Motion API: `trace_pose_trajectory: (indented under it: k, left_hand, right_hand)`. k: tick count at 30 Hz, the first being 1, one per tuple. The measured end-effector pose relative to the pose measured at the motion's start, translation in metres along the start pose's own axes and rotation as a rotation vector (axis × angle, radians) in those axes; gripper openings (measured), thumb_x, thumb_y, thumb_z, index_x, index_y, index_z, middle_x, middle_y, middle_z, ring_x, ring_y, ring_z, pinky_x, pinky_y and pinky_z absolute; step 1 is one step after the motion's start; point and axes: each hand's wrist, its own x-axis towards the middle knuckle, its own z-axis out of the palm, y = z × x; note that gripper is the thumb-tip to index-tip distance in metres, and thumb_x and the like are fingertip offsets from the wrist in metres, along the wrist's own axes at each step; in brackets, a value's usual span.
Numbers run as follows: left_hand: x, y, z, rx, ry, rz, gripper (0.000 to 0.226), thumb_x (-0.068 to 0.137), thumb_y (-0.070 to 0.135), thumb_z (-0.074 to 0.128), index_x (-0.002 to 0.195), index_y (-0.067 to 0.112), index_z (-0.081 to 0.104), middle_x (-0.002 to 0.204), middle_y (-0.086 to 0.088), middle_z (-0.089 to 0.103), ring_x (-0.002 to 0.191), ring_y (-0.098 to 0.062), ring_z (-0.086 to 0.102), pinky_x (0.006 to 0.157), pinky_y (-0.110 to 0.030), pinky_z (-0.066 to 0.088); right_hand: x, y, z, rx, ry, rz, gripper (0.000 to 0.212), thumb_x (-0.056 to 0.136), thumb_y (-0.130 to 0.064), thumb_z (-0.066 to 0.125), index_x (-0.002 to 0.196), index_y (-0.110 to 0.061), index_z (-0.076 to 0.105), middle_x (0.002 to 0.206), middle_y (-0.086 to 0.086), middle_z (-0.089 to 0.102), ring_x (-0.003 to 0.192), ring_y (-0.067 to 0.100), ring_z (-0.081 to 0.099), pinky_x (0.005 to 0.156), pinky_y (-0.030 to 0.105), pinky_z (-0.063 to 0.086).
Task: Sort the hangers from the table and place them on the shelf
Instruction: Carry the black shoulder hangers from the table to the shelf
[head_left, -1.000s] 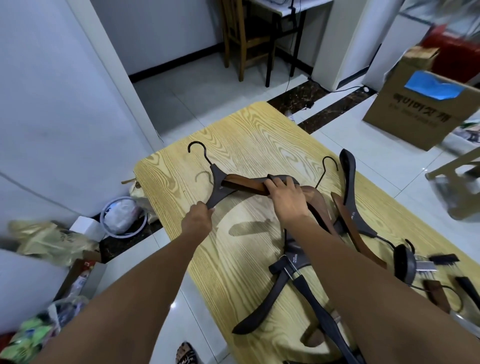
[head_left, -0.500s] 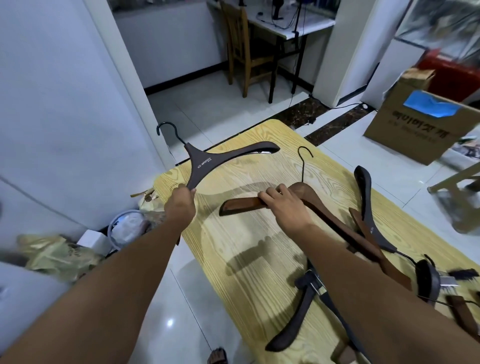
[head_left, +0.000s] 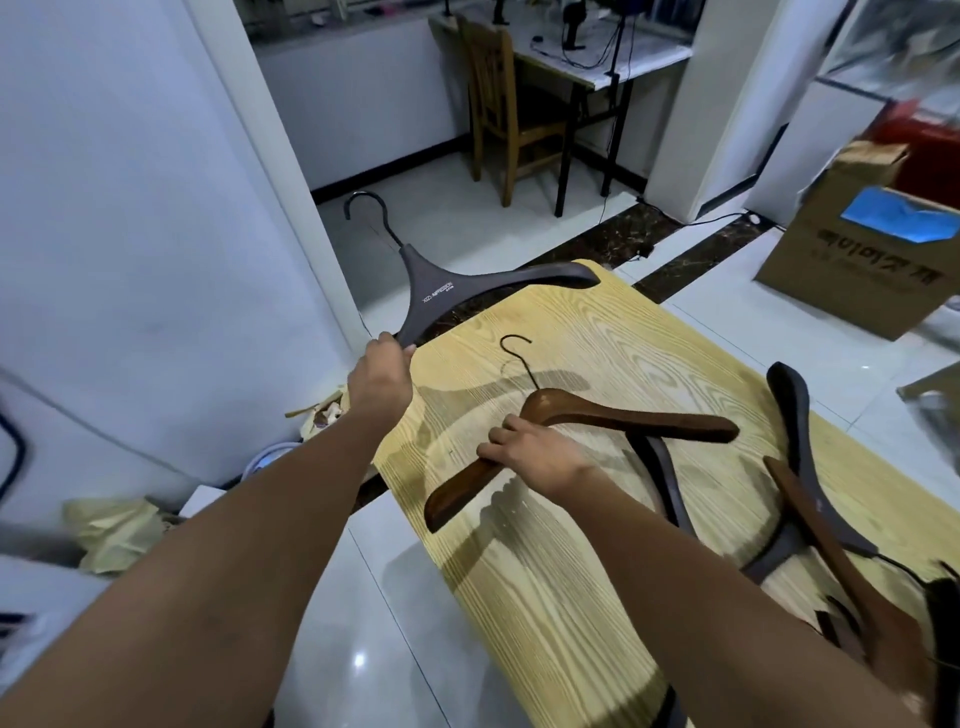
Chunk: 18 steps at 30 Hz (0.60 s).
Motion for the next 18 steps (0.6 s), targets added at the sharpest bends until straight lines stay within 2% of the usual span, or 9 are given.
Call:
trace_pose_trajectory:
  k: [2,6,10,15,18]
  left_hand:
    - [0.004,0.005,0.003,-0.008,-0.001,0.016,0.037,0.101,0.030,0.033,0.112,-0.003,0.047,0.111,-0.022,0.056,0.101,-0.041,0.054,0.078,-0.043,0.041]
    - [0.013,0.012,0.014,-0.009,-0.012,0.058,0.038,0.101,0.032,0.032,0.111,-0.001,0.047,0.112,-0.021,0.055,0.101,-0.041,0.054,0.076,-0.042,0.040]
    - [0.021,0.013,0.028,-0.022,-0.023,0.069,0.038,0.101,0.034,0.034,0.111,0.000,0.047,0.113,-0.020,0.055,0.101,-0.041,0.055,0.074,-0.041,0.040]
    - [0.019,0.013,0.043,-0.043,-0.079,0.070,0.037,0.101,0.033,0.033,0.111,0.000,0.048,0.109,-0.020,0.057,0.098,-0.040,0.056,0.071,-0.040,0.039]
    - [0.017,0.012,0.047,-0.043,-0.093,0.086,0.036,0.101,0.032,0.034,0.110,0.000,0.048,0.108,-0.020,0.058,0.096,-0.040,0.057,0.069,-0.037,0.036]
  right_hand:
    - [0.013,-0.002,0.005,0.010,-0.001,-0.023,0.037,0.089,-0.004,0.053,0.124,-0.018,0.050,0.115,0.006,0.053,0.112,0.025,0.042,0.090,0.037,0.043]
    - [0.038,0.001,0.014,0.001,-0.056,-0.086,0.029,0.097,-0.007,0.042,0.121,-0.016,0.055,0.113,0.008,0.055,0.112,0.026,0.043,0.080,0.034,0.036]
    - [0.054,0.011,0.023,0.035,-0.093,-0.113,0.028,0.097,-0.007,0.040,0.118,-0.014,0.057,0.111,0.010,0.055,0.109,0.028,0.044,0.090,0.041,0.042]
    - [0.052,0.014,0.038,0.033,-0.108,-0.028,0.028,0.098,-0.008,0.039,0.121,-0.011,0.055,0.117,0.010,0.055,0.115,0.027,0.044,0.091,0.032,0.035]
    - [0.042,0.013,0.053,0.065,-0.135,0.034,0.032,0.097,-0.009,0.042,0.126,-0.014,0.054,0.123,0.007,0.054,0.121,0.026,0.043,0.099,0.030,0.031]
